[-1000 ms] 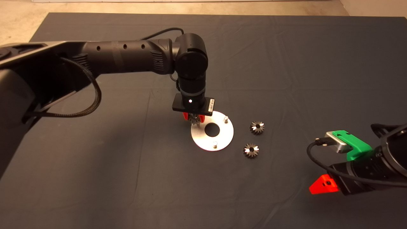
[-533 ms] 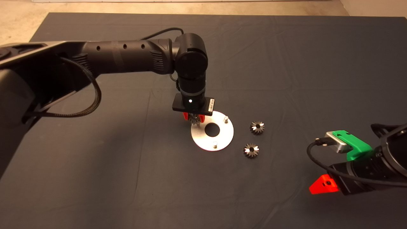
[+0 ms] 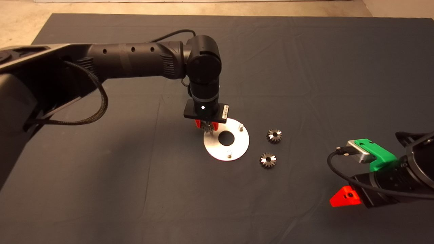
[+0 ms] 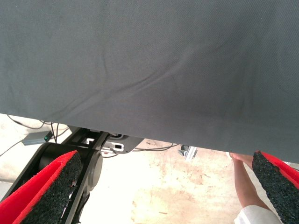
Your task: Install three planetary gears onto the carrier pins
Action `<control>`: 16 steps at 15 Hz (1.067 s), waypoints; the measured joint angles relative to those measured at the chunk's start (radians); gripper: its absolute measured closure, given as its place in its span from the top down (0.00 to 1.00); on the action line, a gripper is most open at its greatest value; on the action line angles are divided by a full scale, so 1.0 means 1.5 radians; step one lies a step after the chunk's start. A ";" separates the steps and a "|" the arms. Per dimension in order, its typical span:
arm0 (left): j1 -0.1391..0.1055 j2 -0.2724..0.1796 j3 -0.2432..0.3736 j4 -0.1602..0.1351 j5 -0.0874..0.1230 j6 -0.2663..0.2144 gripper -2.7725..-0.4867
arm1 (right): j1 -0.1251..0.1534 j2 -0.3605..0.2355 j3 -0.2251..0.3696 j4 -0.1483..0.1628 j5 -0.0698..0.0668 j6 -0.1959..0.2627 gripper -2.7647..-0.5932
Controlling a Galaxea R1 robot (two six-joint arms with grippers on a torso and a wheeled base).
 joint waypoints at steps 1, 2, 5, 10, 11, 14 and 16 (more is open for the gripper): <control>0.000 0.000 0.000 0.000 -0.001 0.000 0.16 | 0.000 0.000 0.000 0.000 0.000 0.000 0.99; 0.000 0.000 0.000 0.000 -0.001 0.000 0.16 | 0.000 0.000 0.000 0.000 0.000 0.000 0.99; 0.000 0.000 0.000 0.000 -0.001 0.000 0.16 | 0.000 0.000 0.000 0.000 0.000 0.000 0.99; 0.000 0.000 0.000 0.000 -0.002 -0.001 0.16 | 0.000 0.000 0.000 0.000 0.000 0.000 0.99; 0.000 0.000 0.000 0.000 -0.002 -0.002 0.16 | 0.000 0.000 0.000 0.000 0.000 0.000 0.99; 0.000 0.000 0.000 0.000 -0.002 -0.003 0.16 | 0.000 0.000 0.000 0.000 0.000 0.000 0.99; 0.000 0.000 0.000 0.000 -0.005 -0.003 0.16 | 0.000 0.000 0.000 0.000 0.000 0.000 0.99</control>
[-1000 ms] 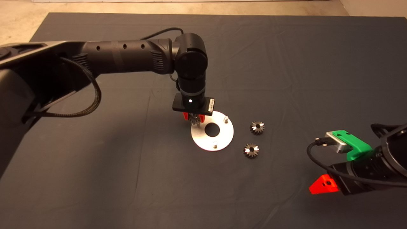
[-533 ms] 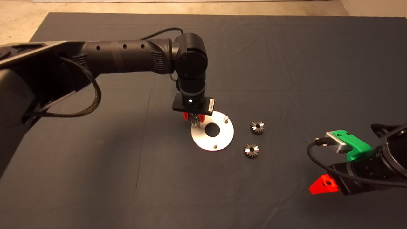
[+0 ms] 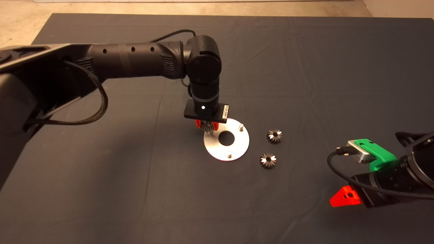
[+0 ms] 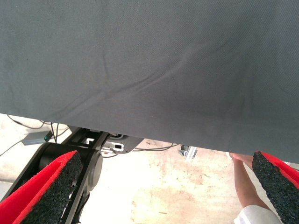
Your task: Install three planetary gears onto the carrier pins
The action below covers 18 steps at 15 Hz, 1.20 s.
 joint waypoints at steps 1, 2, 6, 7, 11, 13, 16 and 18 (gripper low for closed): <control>0.000 0.000 0.000 0.000 0.000 0.000 0.16 | 0.000 0.000 0.000 0.000 0.000 0.000 0.99; 0.000 0.000 0.000 0.000 -0.001 0.000 0.16 | 0.000 0.000 0.000 0.000 0.000 0.000 0.99; 0.000 0.003 0.000 0.000 0.000 -0.002 0.16 | 0.000 0.000 0.000 0.000 0.000 0.000 0.99; 0.000 0.007 0.000 0.001 0.000 -0.002 0.16 | 0.000 0.000 0.000 0.000 0.000 0.000 0.99; 0.004 0.036 -0.016 0.005 -0.001 -0.005 0.16 | 0.000 0.000 0.000 0.000 -0.001 0.000 0.99; 0.014 0.036 -0.016 0.009 -0.019 -0.005 0.15 | -0.001 0.000 0.000 0.000 -0.001 0.000 0.99; 0.021 0.033 -0.016 0.010 -0.021 -0.005 0.15 | -0.003 0.000 0.000 0.000 0.000 0.000 0.99; 0.021 0.033 -0.016 0.010 -0.019 -0.005 0.16 | -0.003 0.000 0.000 0.000 -0.001 0.000 0.99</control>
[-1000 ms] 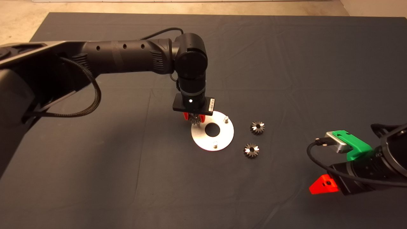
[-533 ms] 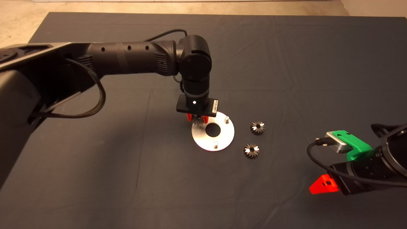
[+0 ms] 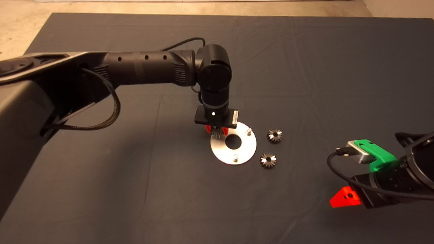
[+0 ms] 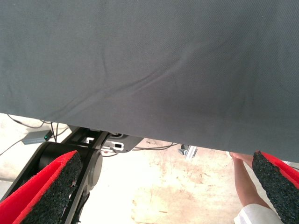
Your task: Install three planetary gears onto the carrier pins
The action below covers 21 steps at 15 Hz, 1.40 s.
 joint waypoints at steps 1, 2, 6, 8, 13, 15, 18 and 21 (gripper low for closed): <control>0.000 -0.002 0.000 0.000 0.000 0.000 0.16 | 0.000 0.000 0.000 0.000 0.000 0.000 0.99; 0.000 -0.006 0.000 0.000 0.000 0.000 0.16 | 0.000 0.000 0.000 0.000 0.000 0.000 0.99; 0.000 -0.017 0.000 -0.002 0.005 0.001 0.20 | 0.000 0.000 0.000 0.000 0.000 0.000 0.99; 0.000 -0.020 0.000 -0.002 0.005 0.002 0.24 | 0.000 0.000 0.000 0.000 0.000 0.000 0.99; 0.000 -0.022 0.004 -0.002 0.008 0.002 0.30 | 0.000 0.000 0.000 0.000 0.000 0.000 0.99; -0.010 -0.026 0.009 -0.003 0.010 0.002 0.36 | 0.000 0.000 0.000 0.000 0.000 0.000 0.99; -0.085 -0.041 0.025 -0.010 0.012 0.002 0.42 | 0.000 0.000 0.000 0.000 0.000 0.000 0.99; -0.096 -0.084 0.103 -0.026 0.017 -0.002 0.47 | 0.000 0.000 0.000 0.000 -0.001 0.000 0.99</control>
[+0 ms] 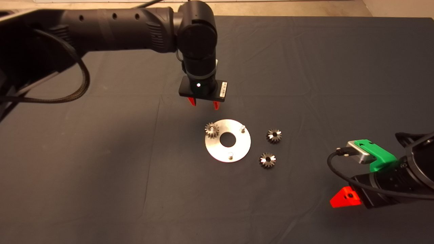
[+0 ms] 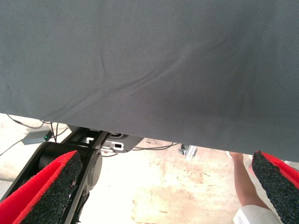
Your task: Install three planetary gears onto the carrier pins
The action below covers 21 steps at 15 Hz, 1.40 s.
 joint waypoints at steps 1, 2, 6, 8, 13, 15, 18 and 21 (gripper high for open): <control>0.006 -0.023 0.043 -0.010 0.001 -0.016 0.49 | 0.000 0.000 0.000 0.000 0.000 -0.002 0.99; 0.007 -0.048 0.082 -0.016 0.006 -0.032 0.49 | 0.000 0.000 0.000 0.000 0.000 -0.003 0.99; -0.004 -0.176 0.277 -0.026 0.018 -0.122 0.55 | 0.000 0.008 -0.020 0.000 0.000 -0.011 0.99; -0.004 -0.252 0.360 -0.033 0.020 -0.166 0.61 | 0.000 0.048 -0.057 0.000 -0.005 -0.042 0.99; -0.008 -0.290 0.444 -0.057 0.020 -0.236 0.68 | -0.001 0.124 -0.174 0.000 0.003 -0.161 0.99; -0.011 -0.300 0.459 -0.057 0.018 -0.240 0.74 | -0.001 0.140 -0.221 -0.002 -0.005 -0.220 0.99; -0.011 -0.332 0.468 -0.059 0.024 -0.233 0.80 | -0.001 0.158 -0.236 -0.011 0.007 -0.237 0.99; -0.012 -0.342 0.472 -0.062 0.022 -0.222 0.85 | -0.001 0.154 -0.251 -0.047 0.001 -0.237 0.99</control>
